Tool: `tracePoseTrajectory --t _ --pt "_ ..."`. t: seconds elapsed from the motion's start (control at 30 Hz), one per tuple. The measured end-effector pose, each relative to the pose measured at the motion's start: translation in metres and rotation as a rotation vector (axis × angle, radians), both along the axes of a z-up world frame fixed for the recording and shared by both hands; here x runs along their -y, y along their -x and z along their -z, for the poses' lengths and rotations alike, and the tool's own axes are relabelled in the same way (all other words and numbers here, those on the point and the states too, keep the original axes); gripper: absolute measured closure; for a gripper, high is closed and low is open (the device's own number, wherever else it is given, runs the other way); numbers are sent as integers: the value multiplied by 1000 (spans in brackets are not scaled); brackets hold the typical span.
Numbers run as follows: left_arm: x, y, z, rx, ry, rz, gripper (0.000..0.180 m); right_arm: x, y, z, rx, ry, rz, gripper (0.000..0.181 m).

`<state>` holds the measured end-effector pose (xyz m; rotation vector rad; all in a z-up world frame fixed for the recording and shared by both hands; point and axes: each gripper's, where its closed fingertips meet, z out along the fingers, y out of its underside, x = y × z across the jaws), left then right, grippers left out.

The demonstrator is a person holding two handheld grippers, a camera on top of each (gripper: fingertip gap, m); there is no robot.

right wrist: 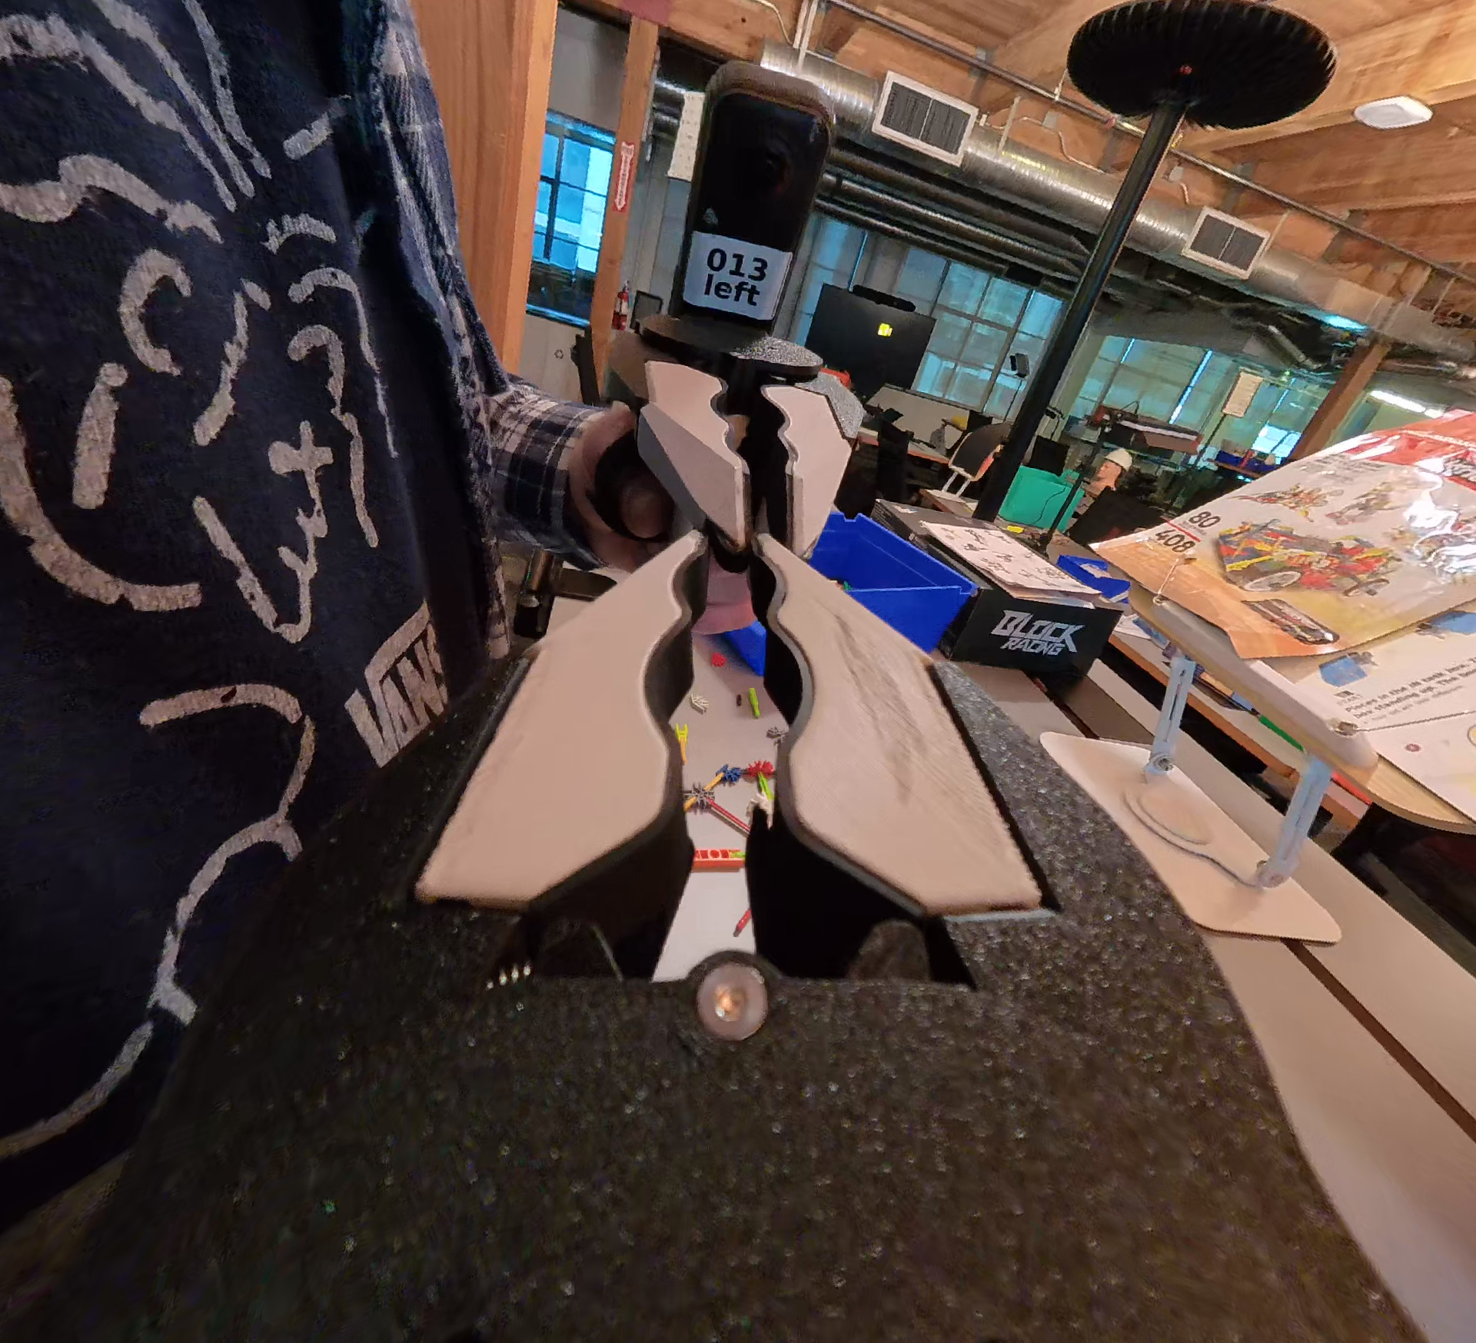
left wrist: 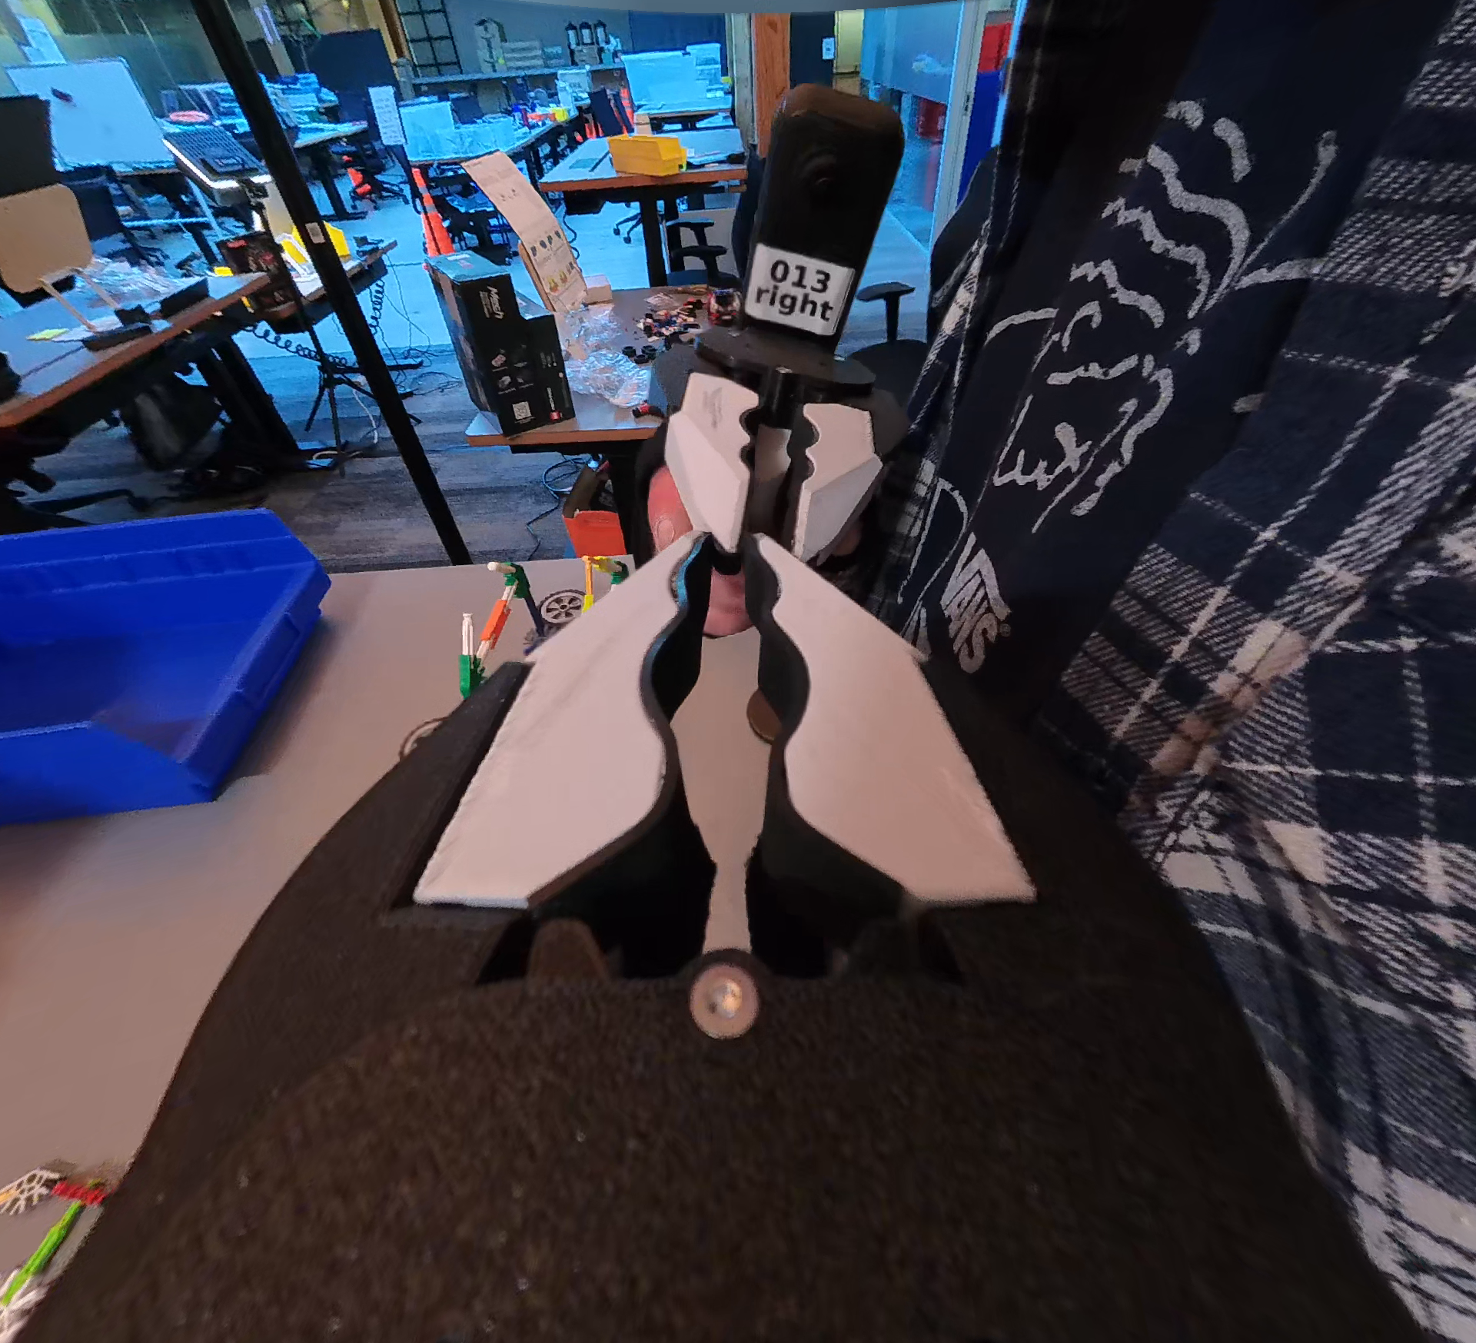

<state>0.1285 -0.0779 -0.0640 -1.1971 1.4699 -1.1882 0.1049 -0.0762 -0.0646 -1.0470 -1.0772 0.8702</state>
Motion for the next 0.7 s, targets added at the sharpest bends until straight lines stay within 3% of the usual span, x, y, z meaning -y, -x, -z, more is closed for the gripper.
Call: tracePoseTrajectory --t 0.2,0.27,0.33,0.47,0.7 --pt "-26 4 21 -12 37 -104 174 -21 1 20 36 73 79 169" --pt "-40 12 31 16 102 -177 162 -28 -1 29 -15 156 70 164" --pt "-43 18 35 48 169 -192 163 -30 -4 35 -69 240 45 165" --pt "-38 12 49 4 154 -179 165 -31 1 47 -68 304 6 162" --pt "-32 8 52 30 179 -163 177 -29 3 49 -72 311 -16 167"
